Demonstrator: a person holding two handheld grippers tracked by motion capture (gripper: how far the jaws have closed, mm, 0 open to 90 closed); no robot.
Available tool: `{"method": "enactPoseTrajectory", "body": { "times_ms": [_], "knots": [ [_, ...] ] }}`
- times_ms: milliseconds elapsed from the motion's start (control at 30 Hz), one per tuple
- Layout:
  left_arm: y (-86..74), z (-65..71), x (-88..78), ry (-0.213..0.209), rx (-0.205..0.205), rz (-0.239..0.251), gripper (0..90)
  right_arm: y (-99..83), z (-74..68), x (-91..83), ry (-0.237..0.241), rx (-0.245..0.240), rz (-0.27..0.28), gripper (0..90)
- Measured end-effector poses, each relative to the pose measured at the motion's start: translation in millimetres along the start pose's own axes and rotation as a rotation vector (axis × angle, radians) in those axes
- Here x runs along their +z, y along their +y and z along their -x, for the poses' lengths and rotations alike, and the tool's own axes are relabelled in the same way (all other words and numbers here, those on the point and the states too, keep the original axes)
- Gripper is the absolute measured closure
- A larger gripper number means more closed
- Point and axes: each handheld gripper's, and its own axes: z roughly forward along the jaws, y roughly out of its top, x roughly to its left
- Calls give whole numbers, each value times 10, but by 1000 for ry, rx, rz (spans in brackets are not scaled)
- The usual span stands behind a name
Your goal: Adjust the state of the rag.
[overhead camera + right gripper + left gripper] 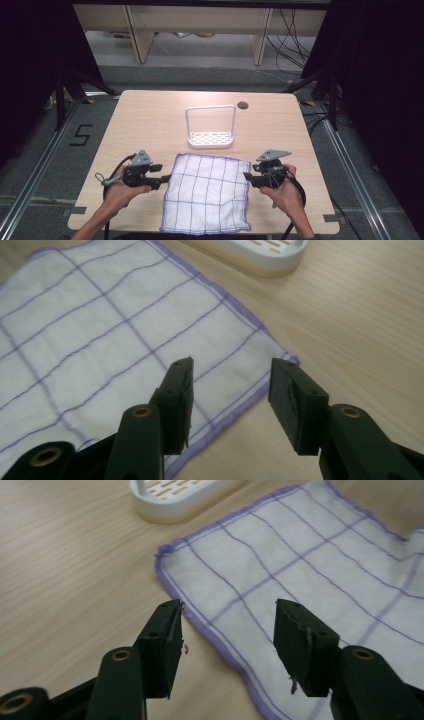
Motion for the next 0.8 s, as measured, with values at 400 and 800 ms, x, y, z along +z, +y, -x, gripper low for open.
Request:
{"method": "enactPoseTrajectory", "body": {
  "times_ms": [400,800],
  "knots": [
    [266,-278,402,62,-16,-16,425,210,313,410,-62,41,-78,514],
    [360,-368,760,47,-22,-127,417,223,349,640,-64,54,-117,485]
  ]
}}
